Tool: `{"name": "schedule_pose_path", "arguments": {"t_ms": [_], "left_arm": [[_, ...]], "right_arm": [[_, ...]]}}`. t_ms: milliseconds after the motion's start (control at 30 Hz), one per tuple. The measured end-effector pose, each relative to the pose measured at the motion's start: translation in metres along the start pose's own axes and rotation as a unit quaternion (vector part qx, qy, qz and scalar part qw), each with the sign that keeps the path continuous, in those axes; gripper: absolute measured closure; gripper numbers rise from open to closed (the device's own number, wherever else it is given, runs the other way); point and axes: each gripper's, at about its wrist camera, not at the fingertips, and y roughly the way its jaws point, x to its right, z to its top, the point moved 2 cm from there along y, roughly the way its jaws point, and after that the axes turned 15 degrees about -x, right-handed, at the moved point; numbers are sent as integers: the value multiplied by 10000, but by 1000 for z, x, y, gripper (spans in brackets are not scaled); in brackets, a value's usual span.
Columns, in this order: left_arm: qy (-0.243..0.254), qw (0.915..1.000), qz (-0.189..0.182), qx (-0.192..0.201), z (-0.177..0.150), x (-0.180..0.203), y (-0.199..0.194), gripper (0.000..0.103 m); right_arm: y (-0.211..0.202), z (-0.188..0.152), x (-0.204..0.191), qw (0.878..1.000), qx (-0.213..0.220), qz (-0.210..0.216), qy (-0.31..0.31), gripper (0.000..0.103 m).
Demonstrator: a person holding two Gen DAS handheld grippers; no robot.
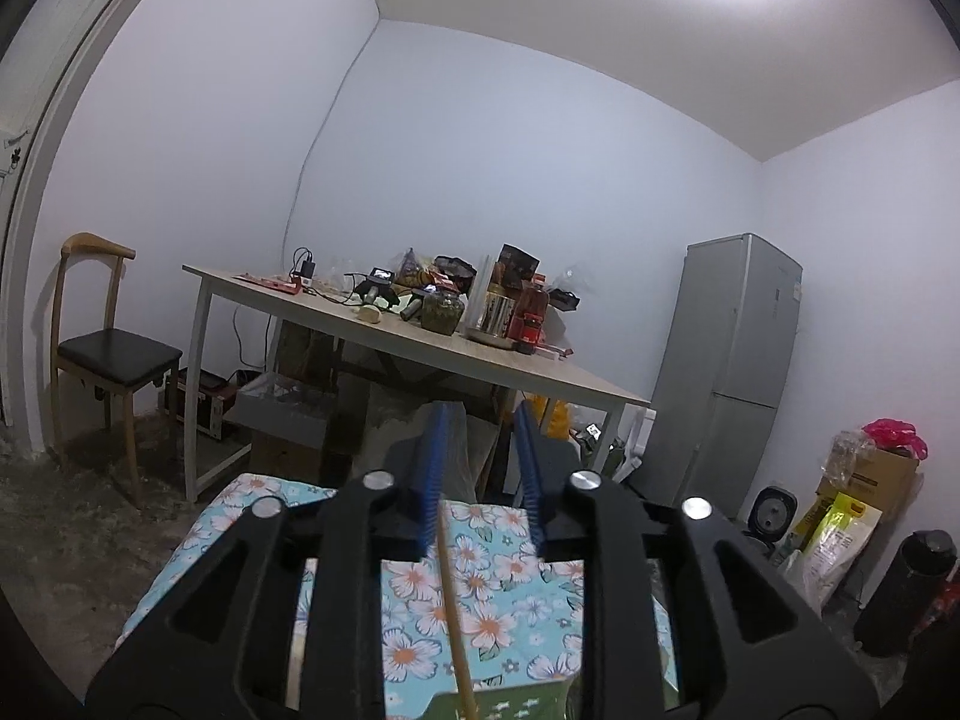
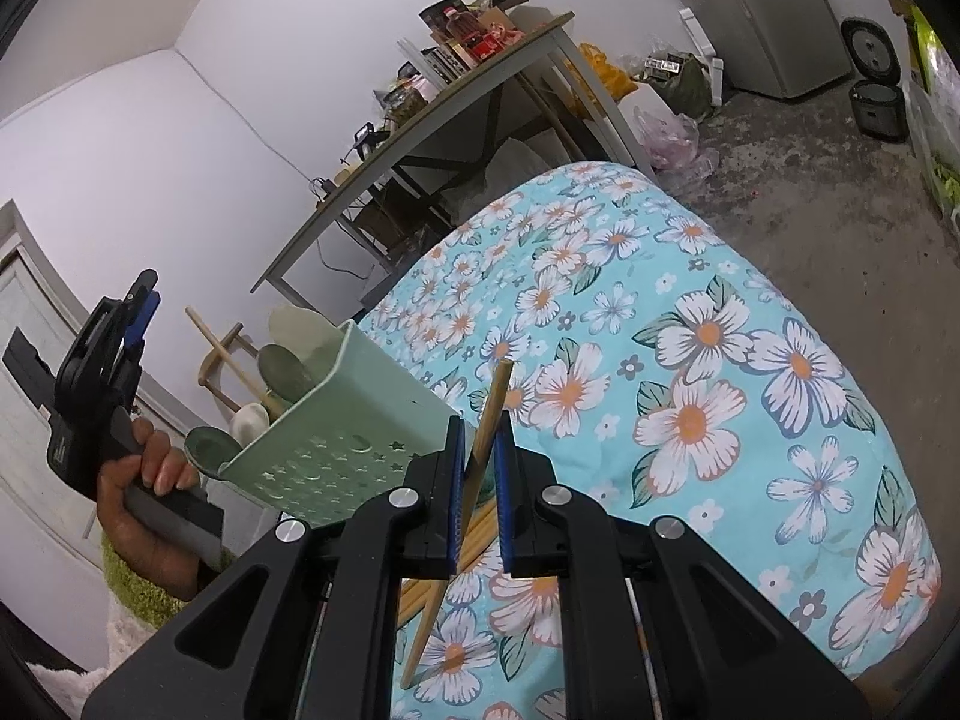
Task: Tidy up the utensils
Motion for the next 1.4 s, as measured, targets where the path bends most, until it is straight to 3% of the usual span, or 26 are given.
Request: {"name": "schedule_pose_path", "arguments": {"t_ms": [233, 467, 733, 900, 967, 1167, 1400], "left_arm": [[14, 9997, -176, -172, 2, -12, -25, 62], [239, 9986, -316, -341, 0, -29, -76, 46], [736, 9939, -6, -822, -39, -63, -109, 41], [712, 9876, 59, -1398, -78, -88, -109, 40], [770, 9844, 150, -1578, -94, -92, -106, 40], [914, 9743, -57, -2060, -131, -91, -94, 40], [971, 9674, -193, -2329, -149, -90, -81, 40]], "right_arm": [[-19, -1, -22, 9991, 224, -88, -337, 95], [-59, 11, -76, 9908, 718, -76, -1140, 97], [-107, 38, -140, 9718, 1385, 250, -1894, 97], [-120, 53, -169, 9610, 1707, 313, -2153, 97], [-119, 59, -181, 9564, 1814, 333, -2265, 97], [-93, 78, -212, 9454, 1964, 139, -2598, 97], [-33, 85, -240, 9363, 1666, -237, -3082, 97]]}}
